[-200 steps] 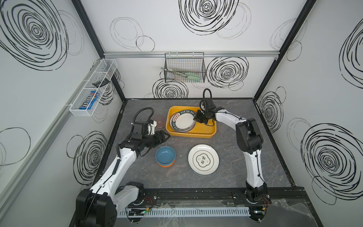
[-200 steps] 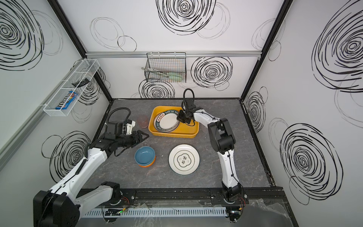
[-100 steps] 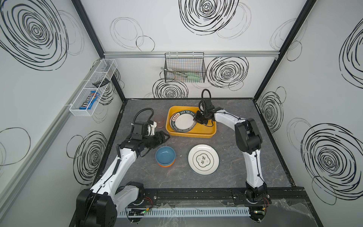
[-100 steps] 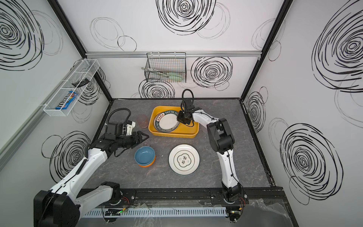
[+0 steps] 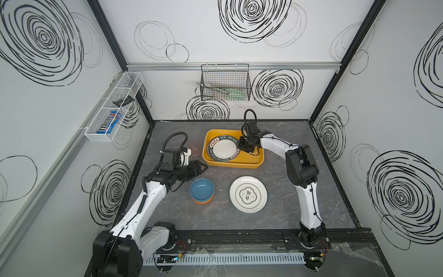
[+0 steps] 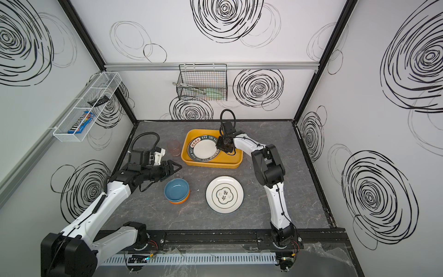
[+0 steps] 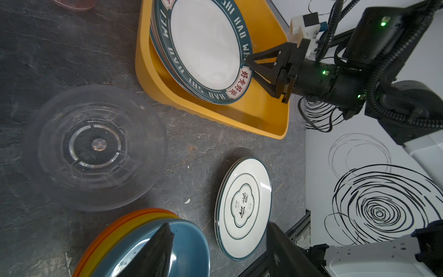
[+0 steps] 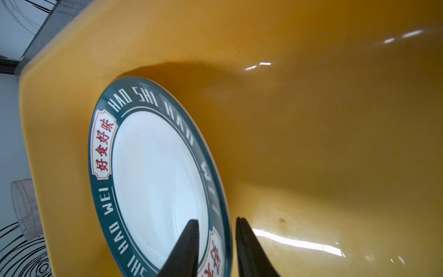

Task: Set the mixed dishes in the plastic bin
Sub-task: 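Open the right gripper to release the plate in the bin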

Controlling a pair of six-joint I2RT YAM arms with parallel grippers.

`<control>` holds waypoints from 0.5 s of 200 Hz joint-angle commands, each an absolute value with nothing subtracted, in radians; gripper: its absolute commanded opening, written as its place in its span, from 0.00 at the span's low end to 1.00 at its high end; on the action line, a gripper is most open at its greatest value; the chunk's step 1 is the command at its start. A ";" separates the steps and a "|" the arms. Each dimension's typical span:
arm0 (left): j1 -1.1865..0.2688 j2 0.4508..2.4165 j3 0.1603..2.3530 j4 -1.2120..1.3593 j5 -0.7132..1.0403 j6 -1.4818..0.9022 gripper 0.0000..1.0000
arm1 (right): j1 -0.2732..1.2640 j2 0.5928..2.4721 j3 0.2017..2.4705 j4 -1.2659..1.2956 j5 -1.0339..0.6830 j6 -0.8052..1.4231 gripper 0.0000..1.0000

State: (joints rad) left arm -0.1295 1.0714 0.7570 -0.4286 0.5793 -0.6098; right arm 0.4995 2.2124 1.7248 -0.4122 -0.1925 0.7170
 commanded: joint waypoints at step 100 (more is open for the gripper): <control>-0.149 1.045 0.742 -0.400 0.580 -0.621 0.66 | 0.512 2.125 1.681 -0.455 -0.140 0.683 0.35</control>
State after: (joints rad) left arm -0.1379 1.0676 0.7479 -0.4252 0.5789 -0.6144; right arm 0.5049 2.2059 1.7157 -0.4358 -0.1650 0.6956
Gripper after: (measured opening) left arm 0.659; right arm 0.355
